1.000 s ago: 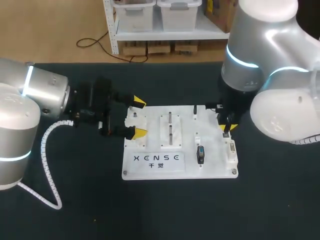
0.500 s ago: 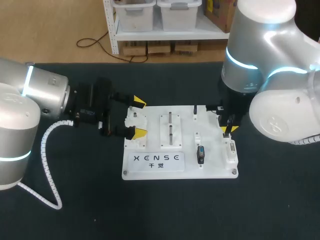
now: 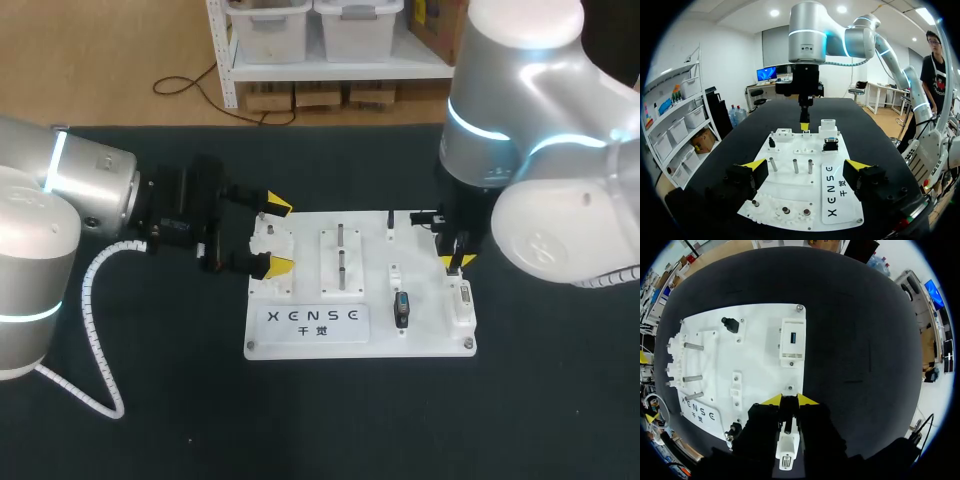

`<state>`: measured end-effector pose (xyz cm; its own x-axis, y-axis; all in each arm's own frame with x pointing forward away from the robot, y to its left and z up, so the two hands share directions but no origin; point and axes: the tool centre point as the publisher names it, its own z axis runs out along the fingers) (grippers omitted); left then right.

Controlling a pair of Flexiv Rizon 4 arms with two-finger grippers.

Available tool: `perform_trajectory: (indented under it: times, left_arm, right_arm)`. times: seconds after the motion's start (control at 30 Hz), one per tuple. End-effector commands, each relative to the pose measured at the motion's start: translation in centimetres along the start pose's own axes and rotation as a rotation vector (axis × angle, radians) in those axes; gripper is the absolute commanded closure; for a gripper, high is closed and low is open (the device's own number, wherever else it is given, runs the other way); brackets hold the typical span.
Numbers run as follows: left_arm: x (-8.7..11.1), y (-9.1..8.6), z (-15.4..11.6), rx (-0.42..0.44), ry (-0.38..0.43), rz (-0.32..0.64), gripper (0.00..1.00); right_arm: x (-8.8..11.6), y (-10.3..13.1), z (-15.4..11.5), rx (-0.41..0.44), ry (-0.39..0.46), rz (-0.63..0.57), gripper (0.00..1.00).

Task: Insert the Ethernet cable into its matching sockets.

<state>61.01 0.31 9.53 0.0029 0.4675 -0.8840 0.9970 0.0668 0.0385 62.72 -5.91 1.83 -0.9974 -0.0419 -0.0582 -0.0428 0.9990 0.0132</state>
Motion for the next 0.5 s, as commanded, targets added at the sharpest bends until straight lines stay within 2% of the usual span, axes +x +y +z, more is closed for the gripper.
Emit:
perform_trajectory:
  times: [0.03,0.2,0.23,0.27,0.5]
  left_arm:
    - [0.1,-0.1,0.0,-0.003,-0.004,0.002,0.0]
    - [0.1,-0.1,0.0,-0.003,-0.004,0.002,0.0]
    - [0.1,-0.1,0.0,-0.003,-0.004,0.002,0.0]
    - [0.1,-0.1,0.0,-0.003,-0.004,0.002,0.0]
    - [0.1,-0.1,0.0,-0.003,-0.004,0.002,0.0]
  right_arm:
    - [-0.1,0.0,2.0,0.006,0.005,0.0,1.0]
    - [-0.1,-0.3,1.5,0.007,-0.001,-0.002,1.0]
    - [0.0,-0.4,1.2,0.001,-0.004,0.0,0.55]
    - [0.0,-0.5,0.9,-0.017,-0.01,-0.006,0.0]
    - [0.0,-0.5,0.9,-0.017,-0.01,-0.006,0.0]
